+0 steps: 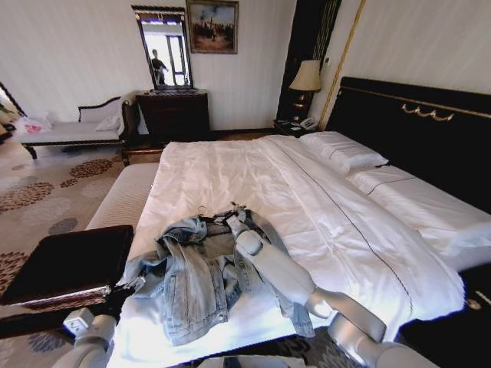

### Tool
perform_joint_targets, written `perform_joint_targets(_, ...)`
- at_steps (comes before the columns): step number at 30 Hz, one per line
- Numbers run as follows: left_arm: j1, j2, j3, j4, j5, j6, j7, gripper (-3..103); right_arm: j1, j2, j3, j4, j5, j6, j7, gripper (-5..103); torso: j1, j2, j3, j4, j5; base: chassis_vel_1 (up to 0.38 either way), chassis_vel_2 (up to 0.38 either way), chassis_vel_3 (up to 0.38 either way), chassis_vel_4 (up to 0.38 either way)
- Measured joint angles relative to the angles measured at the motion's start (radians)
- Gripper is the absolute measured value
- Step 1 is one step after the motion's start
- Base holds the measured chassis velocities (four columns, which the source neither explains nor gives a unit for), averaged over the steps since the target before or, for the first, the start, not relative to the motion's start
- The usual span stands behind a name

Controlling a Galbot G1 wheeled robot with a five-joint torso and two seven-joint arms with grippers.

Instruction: Pick up the clothes from the bed and hang them on the clothes hanger.

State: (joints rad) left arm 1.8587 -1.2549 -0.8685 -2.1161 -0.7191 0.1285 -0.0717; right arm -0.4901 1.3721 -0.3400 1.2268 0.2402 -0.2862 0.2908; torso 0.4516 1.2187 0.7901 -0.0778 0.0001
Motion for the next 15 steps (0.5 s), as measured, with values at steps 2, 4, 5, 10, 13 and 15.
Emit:
perform_joint_targets(2,0.009,-0.012,0.002,-0.009,0.002,-0.004,0.001,100,0.004,0.004,0.005,-0.033,0.015,-0.021,0.024,100,0.000,0.000,0.000,0.0000,0.0001,0.000,0.000,0.000,0.000)
perform_joint_targets(4,0.016,-0.017,0.002,-0.013,0.004,-0.008,0.001,100,0.000,0.002,0.007,-0.038,0.017,-0.026,0.029,100,0.000,0.000,0.000,-0.0002,0.0000,0.000,0.000,0.000,0.000)
perform_joint_targets(5,0.020,-0.020,0.002,-0.015,0.005,-0.011,0.002,100,-0.007,-0.003,0.008,-0.028,0.022,-0.028,0.029,100,0.000,0.000,0.000,-0.0001,0.0001,0.000,0.000,0.000,0.000)
perform_joint_targets(10,0.029,-0.018,-0.003,-0.015,0.010,-0.018,0.003,100,-0.041,-0.040,-0.005,0.072,0.022,-0.029,-0.012,100,0.000,0.000,0.000,0.0003,0.0000,0.000,0.000,0.000,0.000)
perform_joint_targets(13,-0.008,0.053,-0.022,0.011,0.057,0.007,-0.001,100,-0.061,-0.052,0.005,0.098,0.000,-0.011,-0.020,100,0.000,0.000,0.000,0.0003,0.0000,0.000,0.000,0.000,0.000)
perform_joint_targets(15,-0.060,0.119,-0.038,0.048,0.056,0.021,0.001,100,-0.061,-0.055,0.010,0.099,0.000,-0.006,-0.020,100,0.000,0.000,0.000,0.0000,-0.0003,0.000,0.000,0.000,0.000)
